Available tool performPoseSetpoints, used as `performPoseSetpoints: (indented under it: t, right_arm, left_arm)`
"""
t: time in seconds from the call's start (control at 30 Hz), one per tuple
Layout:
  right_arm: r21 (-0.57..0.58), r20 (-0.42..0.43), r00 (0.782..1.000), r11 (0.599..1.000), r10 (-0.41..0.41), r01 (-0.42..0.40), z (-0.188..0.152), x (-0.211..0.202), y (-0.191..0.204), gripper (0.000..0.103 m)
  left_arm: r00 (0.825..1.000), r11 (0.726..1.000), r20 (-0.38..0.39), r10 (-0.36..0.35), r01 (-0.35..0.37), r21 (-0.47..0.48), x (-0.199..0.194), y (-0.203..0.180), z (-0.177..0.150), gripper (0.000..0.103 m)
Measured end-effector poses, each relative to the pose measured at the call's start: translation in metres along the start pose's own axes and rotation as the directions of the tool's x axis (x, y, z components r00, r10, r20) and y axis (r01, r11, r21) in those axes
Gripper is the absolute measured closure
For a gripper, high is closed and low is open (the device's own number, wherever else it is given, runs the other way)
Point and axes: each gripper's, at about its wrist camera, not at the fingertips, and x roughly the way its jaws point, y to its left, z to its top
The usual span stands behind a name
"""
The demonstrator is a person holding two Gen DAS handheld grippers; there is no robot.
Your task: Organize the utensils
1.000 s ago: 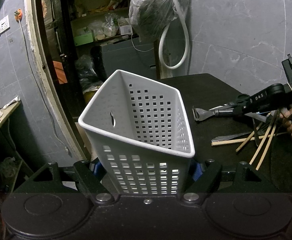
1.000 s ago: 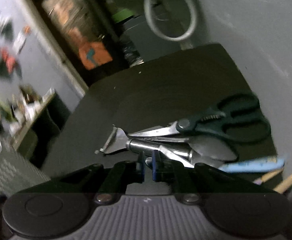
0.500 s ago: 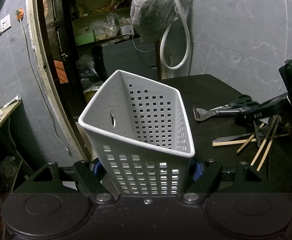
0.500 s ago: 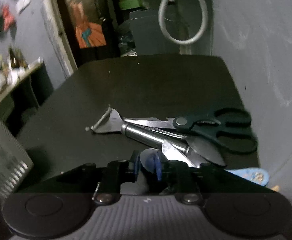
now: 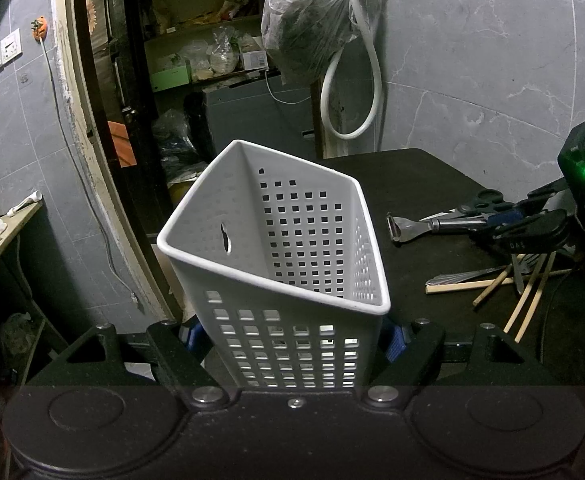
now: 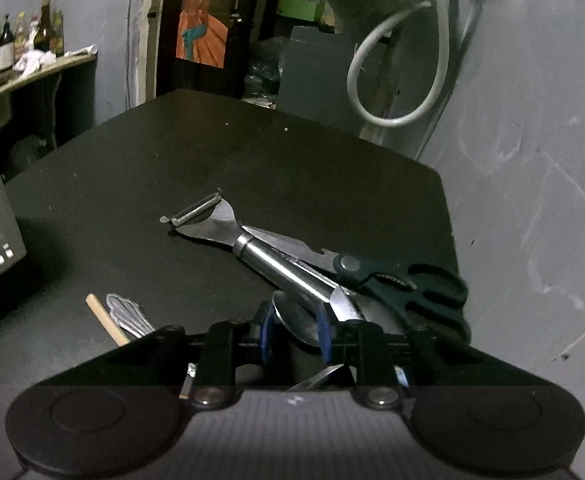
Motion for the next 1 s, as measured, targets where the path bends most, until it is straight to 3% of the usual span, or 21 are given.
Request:
performPoseSetpoints:
  t: [0.23, 0.43, 0.6, 1.0]
  right_arm:
    - [-0.112, 0.031, 0.997, 0.991, -0.072, 0.075, -0.003, 0.0, 0.01, 0.078]
    - [-0.168, 0.048, 0.994, 0.981, -0.094, 0.101, -0.006, 0.002, 0.014, 0.086]
    - [-0.182, 0.047, 0.995, 0.979, -0.088, 0.095, -0.005, 0.004, 0.014, 0.095]
    - [-0.195, 0.019, 0.993, 0.974, -0.116, 0.117, -0.008, 0.01, 0.02, 0.095]
  left_arm:
    - [1.0, 1.0, 0.0, 0.0, 0.0, 0.0, 0.0, 0.001, 0.0, 0.022]
    - [1.0, 1.0, 0.0, 0.0, 0.0, 0.0, 0.0, 0.001, 0.0, 0.022]
    - [1.0, 1.0, 0.0, 0.0, 0.0, -0.001, 0.0, 0.0, 0.0, 0.022]
    - [1.0, 1.0, -0.002, 0.003, -0.003, -0.002, 0.0, -0.002, 0.002, 0.022]
